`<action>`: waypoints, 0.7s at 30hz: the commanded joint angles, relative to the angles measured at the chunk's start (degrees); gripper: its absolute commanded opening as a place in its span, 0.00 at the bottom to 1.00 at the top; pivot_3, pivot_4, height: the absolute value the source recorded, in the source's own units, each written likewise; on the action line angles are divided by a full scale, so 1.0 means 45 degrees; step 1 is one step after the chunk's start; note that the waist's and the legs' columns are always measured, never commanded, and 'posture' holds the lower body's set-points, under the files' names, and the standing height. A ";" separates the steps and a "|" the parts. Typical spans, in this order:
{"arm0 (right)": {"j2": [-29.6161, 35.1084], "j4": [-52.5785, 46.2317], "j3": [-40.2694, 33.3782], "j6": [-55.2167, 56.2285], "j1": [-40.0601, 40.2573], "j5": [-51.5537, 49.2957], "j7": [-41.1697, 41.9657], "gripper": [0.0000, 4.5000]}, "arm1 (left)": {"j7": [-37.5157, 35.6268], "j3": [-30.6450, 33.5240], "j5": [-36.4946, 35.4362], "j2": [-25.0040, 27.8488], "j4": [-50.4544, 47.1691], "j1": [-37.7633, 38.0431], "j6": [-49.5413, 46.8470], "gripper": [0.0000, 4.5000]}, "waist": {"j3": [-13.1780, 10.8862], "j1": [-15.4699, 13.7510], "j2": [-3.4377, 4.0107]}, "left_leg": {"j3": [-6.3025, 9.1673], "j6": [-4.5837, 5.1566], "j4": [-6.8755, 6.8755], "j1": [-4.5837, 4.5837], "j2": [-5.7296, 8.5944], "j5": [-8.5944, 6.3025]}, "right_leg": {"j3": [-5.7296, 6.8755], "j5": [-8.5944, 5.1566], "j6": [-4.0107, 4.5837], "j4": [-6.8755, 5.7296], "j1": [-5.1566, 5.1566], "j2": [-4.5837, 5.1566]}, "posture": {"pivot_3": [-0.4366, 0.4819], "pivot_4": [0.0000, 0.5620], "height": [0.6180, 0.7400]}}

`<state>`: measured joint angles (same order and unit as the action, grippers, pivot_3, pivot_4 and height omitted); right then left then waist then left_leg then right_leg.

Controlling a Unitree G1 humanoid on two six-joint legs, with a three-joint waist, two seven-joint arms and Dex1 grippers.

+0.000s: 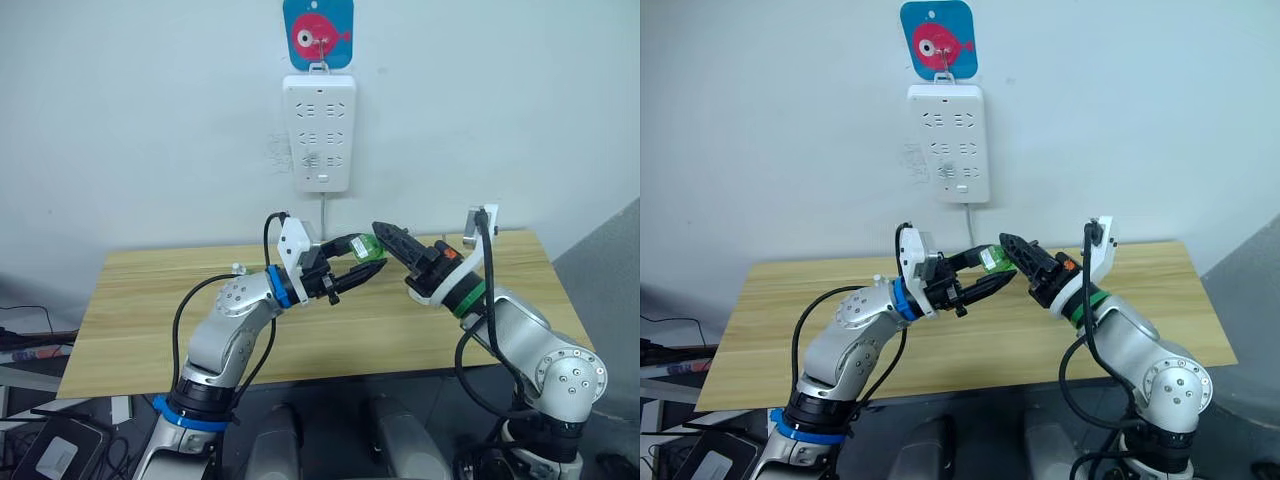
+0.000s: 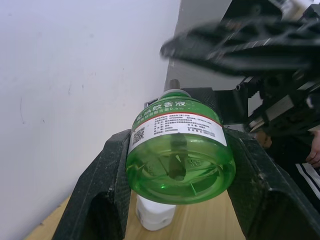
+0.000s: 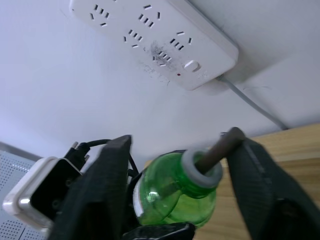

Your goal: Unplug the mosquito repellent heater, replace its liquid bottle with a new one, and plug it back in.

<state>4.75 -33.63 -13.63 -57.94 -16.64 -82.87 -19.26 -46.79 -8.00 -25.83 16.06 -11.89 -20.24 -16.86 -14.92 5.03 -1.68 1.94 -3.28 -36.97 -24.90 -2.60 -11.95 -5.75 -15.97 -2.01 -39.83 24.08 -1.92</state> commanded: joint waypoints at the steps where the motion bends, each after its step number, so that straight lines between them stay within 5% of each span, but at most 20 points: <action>1: 0.0525 -0.0135 0.0594 0.0593 -0.0061 -0.1409 0.0082 0.30 | 0.0108 -0.0140 0.0093 -0.0145 -0.0595 0.0108 0.0355 0.50 | 0.0000 -0.0006 0.0000 | -0.0002 0.0000 0.0000 0.0000 0.0001 0.0000 | -0.0002 0.0000 0.0000 0.0000 0.0000 0.0000 | 0.40 0.37 1.00; 3: 0.0873 -0.0078 0.0900 0.0818 -0.0017 -0.1919 0.0022 0.17 | 0.0149 -0.0200 0.0166 -0.0209 -0.0606 0.0120 0.0491 0.50 | 0.0000 -0.0007 0.0000 | -0.0002 0.0000 0.0000 0.0001 0.0000 0.0000 | -0.0002 0.0000 0.0000 0.0001 0.0000 0.0000 | 0.40 0.37 1.00; 13: 0.2037 0.0060 0.1880 0.2176 0.0058 -0.3297 -0.0225 0.17 | 0.0264 -0.0362 0.0594 -0.0366 -0.0308 0.0117 0.0962 0.50 | 0.0001 -0.0018 -0.0001 | -0.0002 0.0001 0.0000 0.0001 0.0000 0.0000 | -0.0002 0.0000 0.0000 0.0000 0.0000 -0.0001 | 0.40 0.37 1.00; 20: 0.3099 0.0218 0.1783 0.2774 0.0244 -0.2935 -0.0146 0.17 | 0.0231 -0.0270 0.1438 0.0692 -0.0146 0.0528 0.1007 1.00 | 0.0002 -0.0011 0.0001 | 0.0003 0.0001 0.0000 0.0002 -0.0004 0.0001 | -0.0001 0.0000 0.0000 -0.0003 0.0001 -0.0005 | 0.41 0.37 1.00; 21: 0.3442 0.0275 0.1752 0.2727 0.0246 -0.2535 0.0006 0.17 | 0.0257 -0.0143 0.1534 0.0965 -0.0188 0.0665 0.0982 1.00 | 0.0002 -0.0012 0.0001 | -0.0002 0.0001 0.0000 0.0003 -0.0002 0.0001 | -0.0006 0.0000 0.0000 -0.0002 0.0001 -0.0004 | 0.41 0.37 1.00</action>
<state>18.99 -31.27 -4.68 -46.48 -15.81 -95.37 -20.86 -45.67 -9.50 -19.72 19.55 -11.16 -17.79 -12.58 -14.91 4.98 -1.68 1.93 -3.28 -36.97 -24.89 -2.61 -11.94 -5.78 -15.97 -2.01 -39.84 24.08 -1.94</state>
